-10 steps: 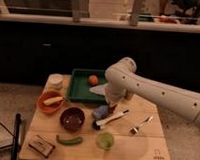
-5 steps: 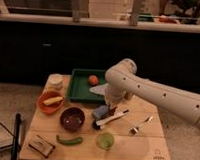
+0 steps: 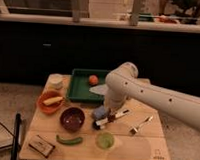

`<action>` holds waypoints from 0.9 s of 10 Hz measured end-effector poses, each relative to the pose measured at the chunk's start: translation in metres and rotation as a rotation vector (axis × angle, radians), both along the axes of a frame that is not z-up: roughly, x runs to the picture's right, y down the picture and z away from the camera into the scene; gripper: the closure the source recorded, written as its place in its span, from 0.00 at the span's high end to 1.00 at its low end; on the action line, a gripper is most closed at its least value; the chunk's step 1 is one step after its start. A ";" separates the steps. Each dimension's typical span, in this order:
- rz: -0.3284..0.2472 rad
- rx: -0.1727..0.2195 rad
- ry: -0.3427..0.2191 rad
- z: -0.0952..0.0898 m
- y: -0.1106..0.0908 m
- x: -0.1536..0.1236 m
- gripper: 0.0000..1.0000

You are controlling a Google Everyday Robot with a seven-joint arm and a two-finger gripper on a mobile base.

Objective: Place grapes in plastic cup

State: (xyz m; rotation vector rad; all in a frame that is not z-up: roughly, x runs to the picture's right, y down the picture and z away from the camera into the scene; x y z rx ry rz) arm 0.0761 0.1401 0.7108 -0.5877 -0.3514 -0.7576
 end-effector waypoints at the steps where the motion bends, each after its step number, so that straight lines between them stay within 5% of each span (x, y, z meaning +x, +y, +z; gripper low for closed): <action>1: -0.025 -0.003 -0.019 -0.005 0.002 -0.004 0.10; 5: -0.181 -0.043 -0.128 -0.034 0.025 -0.018 0.10; 9: -0.277 -0.077 -0.191 -0.051 0.039 -0.028 0.10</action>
